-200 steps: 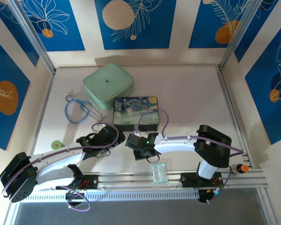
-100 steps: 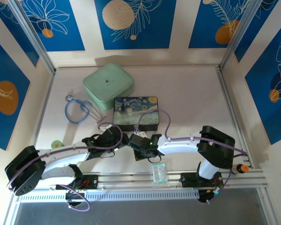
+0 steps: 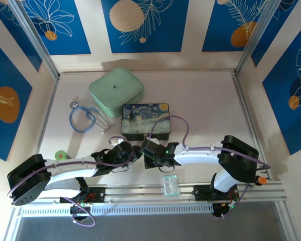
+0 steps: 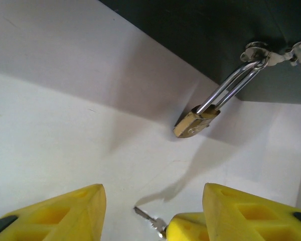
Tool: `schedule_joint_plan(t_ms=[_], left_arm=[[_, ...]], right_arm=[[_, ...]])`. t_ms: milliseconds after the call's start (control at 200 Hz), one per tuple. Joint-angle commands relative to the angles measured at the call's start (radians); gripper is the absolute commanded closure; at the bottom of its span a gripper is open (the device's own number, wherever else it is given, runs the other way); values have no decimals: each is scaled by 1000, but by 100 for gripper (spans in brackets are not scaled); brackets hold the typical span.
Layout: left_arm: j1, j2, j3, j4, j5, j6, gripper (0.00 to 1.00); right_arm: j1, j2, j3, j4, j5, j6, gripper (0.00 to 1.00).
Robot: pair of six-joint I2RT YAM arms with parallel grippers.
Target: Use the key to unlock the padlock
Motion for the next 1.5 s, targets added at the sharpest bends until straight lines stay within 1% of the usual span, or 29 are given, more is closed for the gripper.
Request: schedule_joint_plan(t_ms=[0, 145, 210, 235, 290, 375, 425, 520, 620, 770, 946, 1006, 1106, 1181, 1226, 1281, 1401, 1451, 1491], left_arm=[[-12, 31, -8, 45, 3, -71, 47], [-15, 31, -47, 85, -11, -151, 48], [-15, 15, -62, 93, -6, -214, 47], [-15, 6, -66, 91, -1, -245, 44], [-17, -19, -73, 90, 10, -319, 34], [-17, -69, -88, 90, 12, -426, 22], [-17, -99, -104, 100, 4, -489, 19], [-17, -150, -128, 131, -9, -561, 14], [-17, -182, -137, 149, -27, -603, 10], [-17, -191, -139, 197, -33, -640, 9], [-16, -137, -141, 310, -12, -670, 11], [-17, -129, -143, 333, -19, -669, 15], [-17, -137, -152, 340, -43, -679, 24], [-16, -141, -168, 379, -63, -689, 26], [-14, -141, -177, 403, -71, -695, 25], [-15, -148, -183, 413, -81, -695, 20], [-15, -182, -183, 366, -96, -707, 15], [-15, -196, -187, 364, -108, -710, 12], [-15, -205, -192, 370, -119, -713, 12]], right_arm=[[-8, -42, -14, 30, 7, 22, 98], [-16, -58, -35, 57, 14, 35, 98], [-27, -78, -51, 82, 0, 46, 98], [-30, -85, -56, 91, -1, 49, 98], [-36, -105, -60, 106, -5, 48, 98], [-50, -129, -46, 104, -4, 32, 98], [-55, -139, -35, 101, -7, 17, 98], [-64, -147, -10, 104, -10, -4, 98], [-65, -150, 16, 127, -21, -20, 98], [-62, -128, 58, 172, -52, -35, 98], [-39, -97, 87, 213, -77, -47, 98], [-29, -89, 94, 215, -75, -50, 98], [-17, -92, 86, 219, -70, -45, 98], [-14, -105, 63, 243, -77, -38, 98], [-11, -114, 52, 255, -75, -31, 98], [-10, -125, 41, 263, -72, -27, 98], [-12, -140, 29, 264, -54, -28, 98], [-11, -144, 25, 270, -50, -30, 98], [-10, -145, 22, 280, -51, -31, 98]])
